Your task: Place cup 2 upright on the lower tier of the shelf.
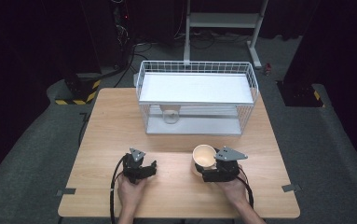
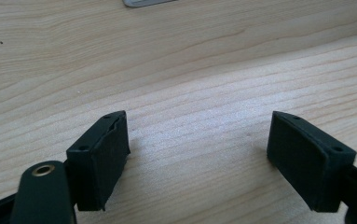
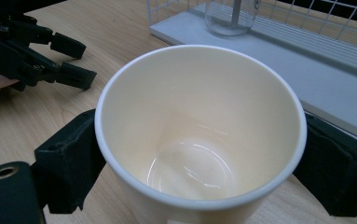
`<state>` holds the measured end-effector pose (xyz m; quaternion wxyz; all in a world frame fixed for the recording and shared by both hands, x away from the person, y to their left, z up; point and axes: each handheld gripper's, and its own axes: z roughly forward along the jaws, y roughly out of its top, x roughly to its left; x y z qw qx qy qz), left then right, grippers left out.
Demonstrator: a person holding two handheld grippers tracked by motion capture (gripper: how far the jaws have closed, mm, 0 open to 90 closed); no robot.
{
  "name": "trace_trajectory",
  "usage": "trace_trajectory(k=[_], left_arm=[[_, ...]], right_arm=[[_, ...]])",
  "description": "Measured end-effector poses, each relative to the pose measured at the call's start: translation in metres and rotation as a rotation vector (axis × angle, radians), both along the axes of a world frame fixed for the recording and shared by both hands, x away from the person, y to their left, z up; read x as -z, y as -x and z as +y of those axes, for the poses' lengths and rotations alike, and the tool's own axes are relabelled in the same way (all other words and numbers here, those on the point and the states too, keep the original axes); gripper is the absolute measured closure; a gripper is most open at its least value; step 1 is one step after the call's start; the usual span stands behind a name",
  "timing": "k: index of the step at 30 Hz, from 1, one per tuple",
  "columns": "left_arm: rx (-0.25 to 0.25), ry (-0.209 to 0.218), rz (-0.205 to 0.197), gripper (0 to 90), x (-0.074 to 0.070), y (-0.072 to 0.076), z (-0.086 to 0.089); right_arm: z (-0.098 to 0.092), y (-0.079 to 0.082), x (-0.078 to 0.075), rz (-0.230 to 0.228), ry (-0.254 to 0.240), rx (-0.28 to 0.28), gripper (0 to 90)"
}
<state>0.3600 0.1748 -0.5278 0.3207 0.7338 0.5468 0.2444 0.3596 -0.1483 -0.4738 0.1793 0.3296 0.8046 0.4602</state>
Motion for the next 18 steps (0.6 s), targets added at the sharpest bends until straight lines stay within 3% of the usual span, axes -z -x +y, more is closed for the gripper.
trace_trajectory(k=[12, 18], left_arm=[[0.001, 0.000, 0.000, 21.2, 0.000, 0.000, 0.000], [0.000, 0.001, 0.000, 21.2, 0.000, 0.000, 0.000]], right_arm=[[-0.010, -0.011, -0.006, 0.007, -0.012, 0.002, 10.2], [-0.017, -0.018, -0.009, 0.013, -0.020, 0.030, 10.2]])
